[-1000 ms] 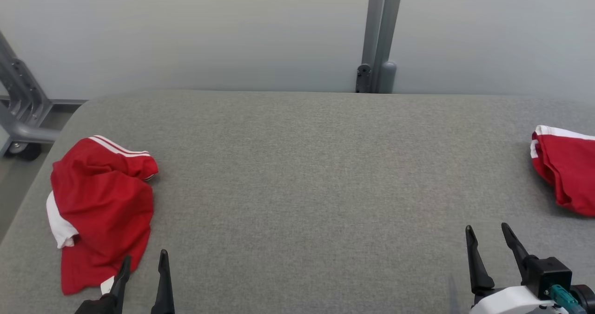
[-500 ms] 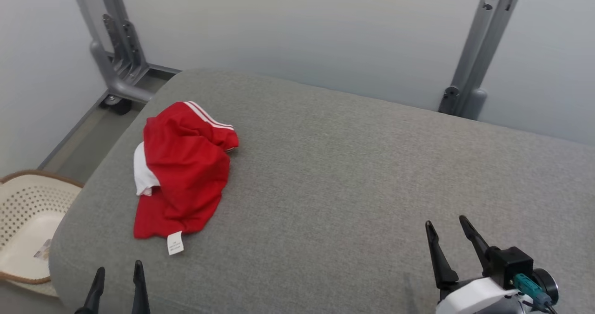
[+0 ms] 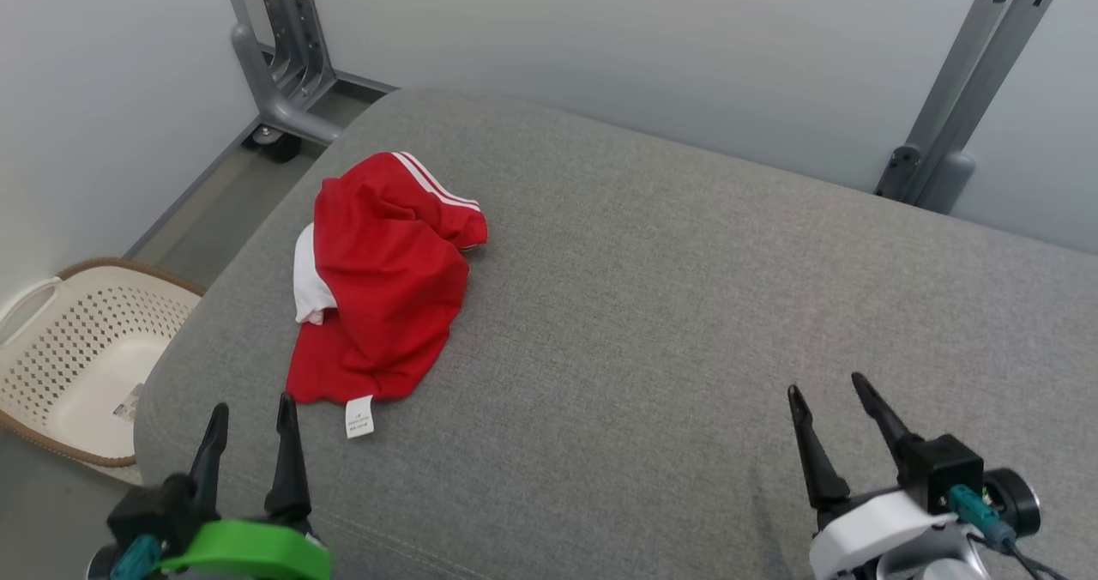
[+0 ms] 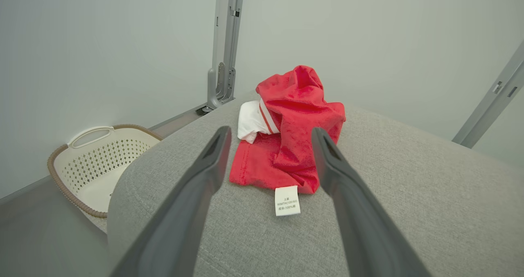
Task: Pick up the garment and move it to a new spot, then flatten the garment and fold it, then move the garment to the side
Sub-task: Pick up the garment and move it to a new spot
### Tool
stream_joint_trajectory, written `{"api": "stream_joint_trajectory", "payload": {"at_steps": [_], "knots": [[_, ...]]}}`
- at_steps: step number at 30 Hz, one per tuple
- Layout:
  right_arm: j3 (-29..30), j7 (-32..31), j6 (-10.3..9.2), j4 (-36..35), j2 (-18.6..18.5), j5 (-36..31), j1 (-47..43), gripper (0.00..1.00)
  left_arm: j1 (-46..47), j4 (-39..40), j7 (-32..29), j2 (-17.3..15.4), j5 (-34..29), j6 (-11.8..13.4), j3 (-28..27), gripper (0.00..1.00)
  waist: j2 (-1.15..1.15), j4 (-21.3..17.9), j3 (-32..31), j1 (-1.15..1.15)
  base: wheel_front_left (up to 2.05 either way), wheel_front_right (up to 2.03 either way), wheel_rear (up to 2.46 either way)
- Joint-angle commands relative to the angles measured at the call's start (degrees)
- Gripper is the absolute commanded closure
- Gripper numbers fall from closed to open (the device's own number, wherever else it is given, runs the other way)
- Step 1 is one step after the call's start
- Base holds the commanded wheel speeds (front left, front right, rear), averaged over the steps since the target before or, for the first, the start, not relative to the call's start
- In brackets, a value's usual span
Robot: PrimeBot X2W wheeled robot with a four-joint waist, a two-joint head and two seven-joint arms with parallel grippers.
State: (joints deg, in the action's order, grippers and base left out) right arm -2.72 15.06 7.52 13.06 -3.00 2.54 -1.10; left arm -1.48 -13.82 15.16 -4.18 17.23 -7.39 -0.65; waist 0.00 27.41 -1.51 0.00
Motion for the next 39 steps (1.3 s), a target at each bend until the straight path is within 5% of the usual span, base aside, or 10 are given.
{"api": "stream_joint_trajectory", "payload": {"at_steps": [1, 12, 20, 21, 30, 39], "knots": [[0.3, 0.1, -0.06, -0.6, -1.2, -0.8, 1.9, 0.00, 3.3, -2.2, -0.1, -0.3, 0.8, -0.2, 1.2, 0.00, 0.00, -3.9, 7.4, 0.00, 0.00, 0.00, 0.00], [0.1, 0.1, -0.06, -2.3, -5.4, -2.4, 10.0, 0.00, 28.5, -22.8, -7.4, -2.9, 9.1, -0.2, 4.0, 0.00, 0.00, -10.1, 23.4, 0.00, 0.00, 0.00, 0.00], [-0.7, 0.1, -0.06, -2.2, -6.6, -2.6, 12.9, 0.00, 36.6, -35.9, -8.7, -3.8, 15.1, -0.2, 6.7, 0.02, 0.00, -11.4, 27.0, 0.00, 0.00, 0.00, 0.00], [-0.9, 0.1, -0.06, -2.0, -6.5, -2.6, 13.2, 0.00, 37.2, -36.8, -8.2, -3.8, 15.8, -0.2, 7.2, 0.97, 0.00, -11.6, 26.7, 0.00, 0.00, 0.00, 0.00], [-1.1, 0.1, -0.06, -0.7, -3.7, -1.4, 11.2, 0.00, 36.2, -35.5, -3.4, -5.4, 18.8, -0.2, 14.0, 1.00, 0.00, -12.8, 19.6, 0.00, 0.00, 0.00, 0.00], [-2.0, 0.1, -0.06, 0.4, -0.7, 0.3, 7.5, 0.00, 33.8, -15.1, -5.4, -8.1, 21.3, -0.2, 22.5, 1.00, 0.00, -19.6, 10.3, 0.00, 0.00, 0.00, 0.00]]}}
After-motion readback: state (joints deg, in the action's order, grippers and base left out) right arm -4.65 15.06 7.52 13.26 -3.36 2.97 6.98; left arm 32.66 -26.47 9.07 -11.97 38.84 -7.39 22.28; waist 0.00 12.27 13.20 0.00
